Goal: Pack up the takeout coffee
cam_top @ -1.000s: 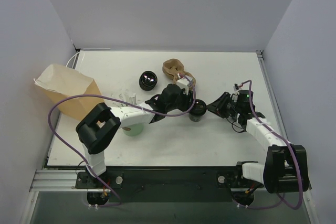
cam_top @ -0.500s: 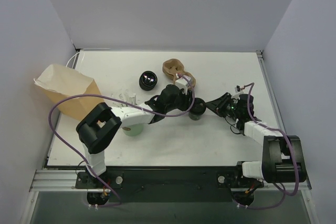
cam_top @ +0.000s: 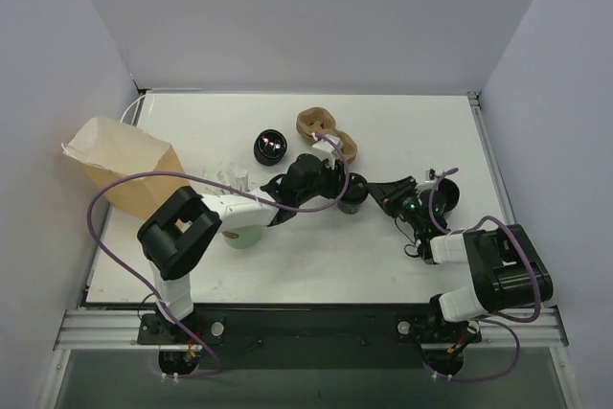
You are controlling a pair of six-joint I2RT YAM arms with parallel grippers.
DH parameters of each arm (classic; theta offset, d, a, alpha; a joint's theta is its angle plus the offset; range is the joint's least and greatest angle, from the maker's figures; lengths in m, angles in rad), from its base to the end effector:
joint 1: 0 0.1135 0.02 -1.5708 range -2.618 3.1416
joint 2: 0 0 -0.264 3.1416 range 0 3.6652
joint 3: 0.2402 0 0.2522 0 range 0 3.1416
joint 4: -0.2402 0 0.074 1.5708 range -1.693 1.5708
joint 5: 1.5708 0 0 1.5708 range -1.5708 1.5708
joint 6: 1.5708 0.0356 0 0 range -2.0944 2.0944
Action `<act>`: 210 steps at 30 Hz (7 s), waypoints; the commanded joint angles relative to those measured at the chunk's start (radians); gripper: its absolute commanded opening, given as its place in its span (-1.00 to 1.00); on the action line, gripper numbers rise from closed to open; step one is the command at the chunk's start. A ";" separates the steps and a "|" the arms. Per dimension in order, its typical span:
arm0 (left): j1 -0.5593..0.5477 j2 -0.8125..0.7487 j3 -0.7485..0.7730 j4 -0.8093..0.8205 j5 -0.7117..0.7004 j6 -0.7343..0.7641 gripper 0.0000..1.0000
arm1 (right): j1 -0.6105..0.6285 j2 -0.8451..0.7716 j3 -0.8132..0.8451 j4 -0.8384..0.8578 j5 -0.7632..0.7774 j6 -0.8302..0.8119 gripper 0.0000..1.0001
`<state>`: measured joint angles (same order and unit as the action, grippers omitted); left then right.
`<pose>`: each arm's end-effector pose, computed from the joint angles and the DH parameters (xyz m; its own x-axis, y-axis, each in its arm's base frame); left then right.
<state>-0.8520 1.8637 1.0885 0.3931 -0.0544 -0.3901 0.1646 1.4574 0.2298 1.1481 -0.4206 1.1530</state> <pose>0.2746 -0.3109 0.1968 -0.5002 -0.0049 -0.8659 0.5709 0.7499 -0.3341 0.2297 0.0529 0.1569 -0.5355 0.7568 -0.3748 -0.1520 0.3502 0.9243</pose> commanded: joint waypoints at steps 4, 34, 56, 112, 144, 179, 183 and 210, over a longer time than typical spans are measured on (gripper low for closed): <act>-0.027 0.114 -0.116 -0.264 0.054 0.023 -0.05 | 0.099 0.034 -0.104 -0.085 -0.104 0.096 -0.63; -0.012 0.147 -0.098 -0.296 0.174 0.149 -0.05 | -0.137 -0.120 0.431 -0.898 -0.256 -0.481 -0.42; -0.012 0.149 -0.114 -0.280 0.154 0.136 -0.05 | -0.142 0.024 0.422 -0.864 -0.276 -0.490 -0.56; -0.065 -0.058 -0.072 -0.391 0.008 -0.076 0.10 | -0.126 -0.244 0.049 -0.532 -0.201 -0.114 -0.02; -0.009 -0.277 0.156 -0.735 0.019 0.034 0.81 | -0.145 -0.394 0.526 -1.317 0.034 -0.616 0.00; -0.105 -0.695 0.001 -0.901 -0.176 0.247 0.95 | -0.067 0.540 1.575 -1.441 0.792 -0.972 0.47; -0.117 -0.732 -0.009 -0.895 -0.185 0.250 0.95 | -0.027 0.612 1.642 -1.469 0.899 -0.993 0.47; -0.162 -0.928 -0.059 -0.850 -0.279 0.272 0.95 | -0.033 0.686 1.651 -1.699 1.053 -0.923 -0.80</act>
<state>-1.0077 0.9802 1.0279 -0.5098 -0.3126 -0.1238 0.1436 2.2711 1.9430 -0.4938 0.6098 0.1944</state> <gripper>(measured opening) 0.972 0.236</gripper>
